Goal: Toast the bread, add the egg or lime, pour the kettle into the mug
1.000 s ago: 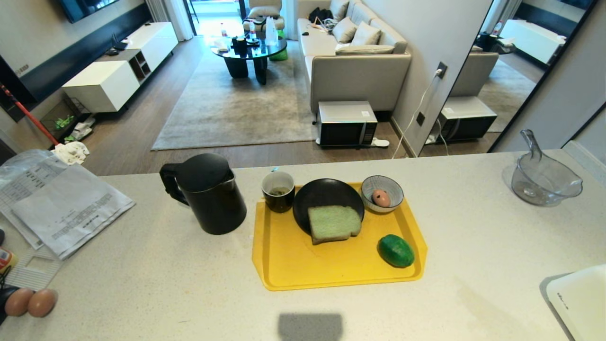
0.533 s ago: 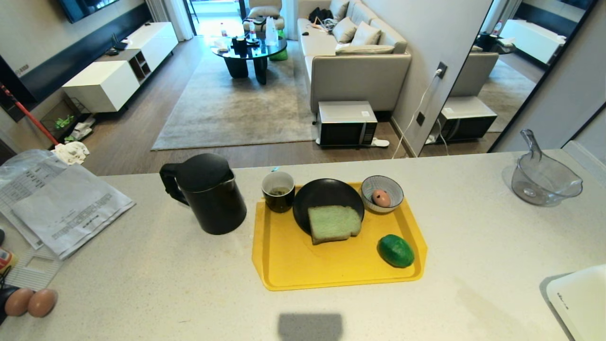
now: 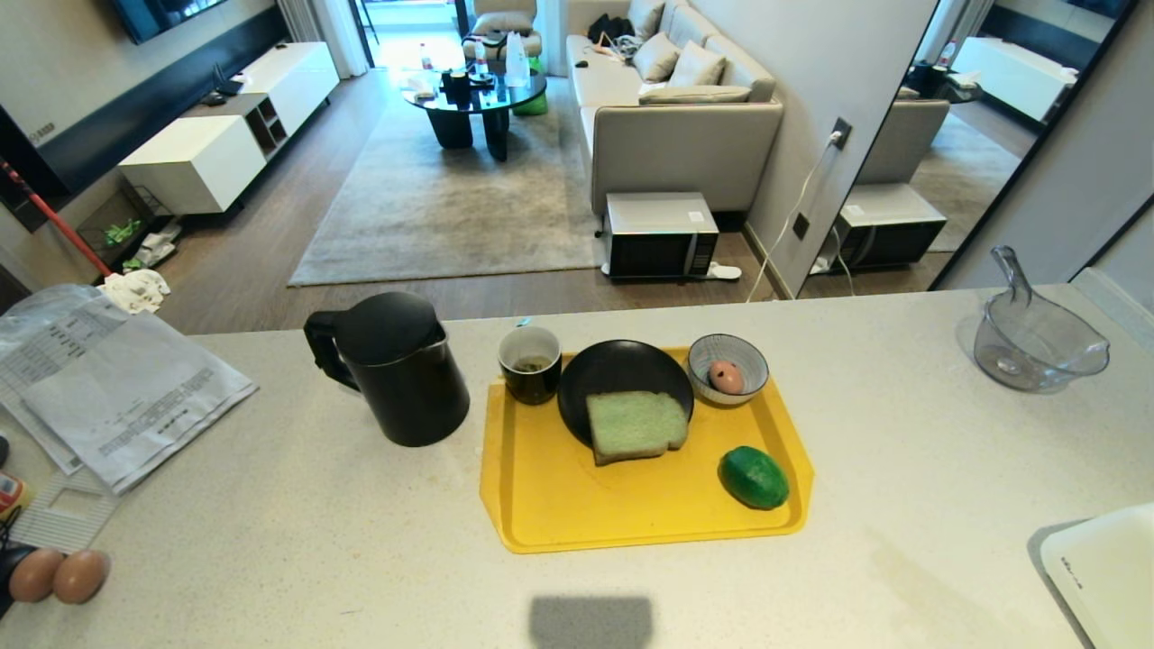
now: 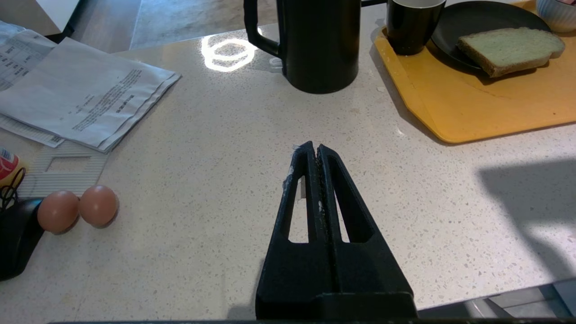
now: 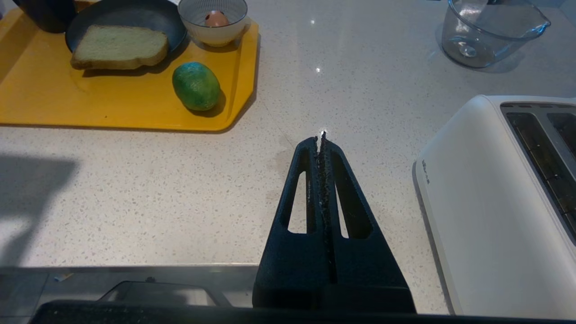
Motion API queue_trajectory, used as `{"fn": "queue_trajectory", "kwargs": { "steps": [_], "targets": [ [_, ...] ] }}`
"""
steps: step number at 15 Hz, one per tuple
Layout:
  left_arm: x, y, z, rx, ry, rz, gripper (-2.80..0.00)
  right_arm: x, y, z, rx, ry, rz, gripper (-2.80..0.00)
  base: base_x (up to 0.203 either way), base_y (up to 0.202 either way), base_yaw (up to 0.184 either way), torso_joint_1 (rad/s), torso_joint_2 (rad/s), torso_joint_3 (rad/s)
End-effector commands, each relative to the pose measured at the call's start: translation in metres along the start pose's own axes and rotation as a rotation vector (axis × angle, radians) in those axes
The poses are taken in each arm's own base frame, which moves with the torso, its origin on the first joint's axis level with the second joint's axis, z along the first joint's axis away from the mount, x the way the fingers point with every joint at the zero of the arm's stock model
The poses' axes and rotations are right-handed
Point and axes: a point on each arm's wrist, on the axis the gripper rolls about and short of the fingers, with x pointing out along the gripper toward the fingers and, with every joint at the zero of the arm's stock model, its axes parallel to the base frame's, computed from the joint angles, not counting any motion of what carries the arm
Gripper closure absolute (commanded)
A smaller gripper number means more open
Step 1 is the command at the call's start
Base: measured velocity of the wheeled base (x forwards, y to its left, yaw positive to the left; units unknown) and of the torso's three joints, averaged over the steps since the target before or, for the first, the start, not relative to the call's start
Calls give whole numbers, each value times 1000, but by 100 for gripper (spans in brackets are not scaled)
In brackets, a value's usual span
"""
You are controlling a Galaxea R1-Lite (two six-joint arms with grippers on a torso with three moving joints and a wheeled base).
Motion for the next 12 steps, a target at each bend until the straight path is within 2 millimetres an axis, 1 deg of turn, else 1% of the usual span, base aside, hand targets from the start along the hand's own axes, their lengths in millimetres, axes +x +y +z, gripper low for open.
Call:
{"fn": "queue_trajectory", "kwargs": {
  "steps": [1, 12],
  "targets": [
    [1, 0, -5, 0, 15, -1, 0, 0, 0, 0, -1, 0, 0, 0, 0, 0, 0, 0, 0, 0],
    [1, 0, -5, 0, 14, -1, 0, 0, 0, 0, -1, 0, 0, 0, 0, 0, 0, 0, 0, 0]
  ]
}}
